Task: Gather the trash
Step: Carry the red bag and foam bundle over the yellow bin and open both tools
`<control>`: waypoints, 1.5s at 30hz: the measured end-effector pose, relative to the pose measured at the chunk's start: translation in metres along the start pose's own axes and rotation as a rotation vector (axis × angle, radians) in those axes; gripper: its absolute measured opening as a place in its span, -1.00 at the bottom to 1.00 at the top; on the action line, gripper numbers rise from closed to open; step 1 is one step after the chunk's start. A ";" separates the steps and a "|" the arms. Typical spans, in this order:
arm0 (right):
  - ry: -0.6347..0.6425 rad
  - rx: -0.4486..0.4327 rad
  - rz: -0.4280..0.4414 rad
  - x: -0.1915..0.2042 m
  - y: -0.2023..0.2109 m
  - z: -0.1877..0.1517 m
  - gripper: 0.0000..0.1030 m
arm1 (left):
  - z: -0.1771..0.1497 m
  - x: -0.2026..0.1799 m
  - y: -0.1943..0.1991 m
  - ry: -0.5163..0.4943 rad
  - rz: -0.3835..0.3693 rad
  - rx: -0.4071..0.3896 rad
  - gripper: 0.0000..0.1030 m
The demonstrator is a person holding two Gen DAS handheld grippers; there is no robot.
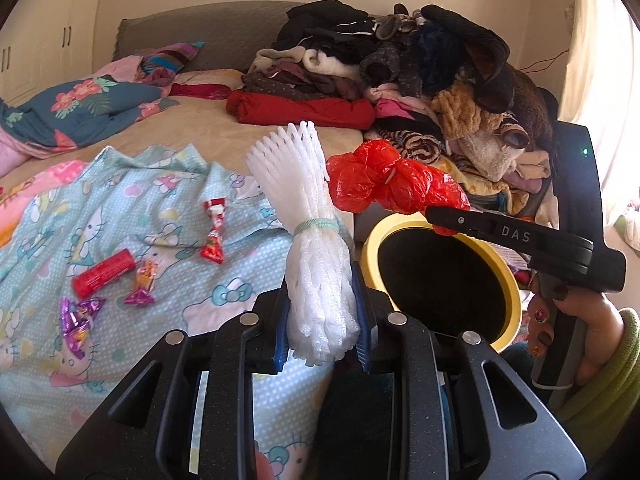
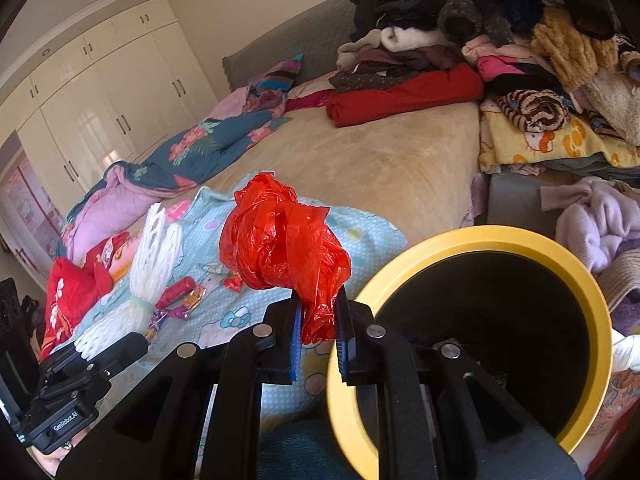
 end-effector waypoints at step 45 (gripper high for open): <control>-0.215 0.072 -0.205 -0.145 0.030 -0.055 -0.74 | -0.026 -0.103 -0.084 -0.083 -0.126 0.143 -0.63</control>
Point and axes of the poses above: each gripper's, at about its wrist camera, not at the fingertips, and y roughly against the way its jaws point, x to its left, z to its top, the point moved 6 cm from there along -y, roughly the way its jaws point, and after that the axes turned 15 degrees about y, right-handed, at the moved point
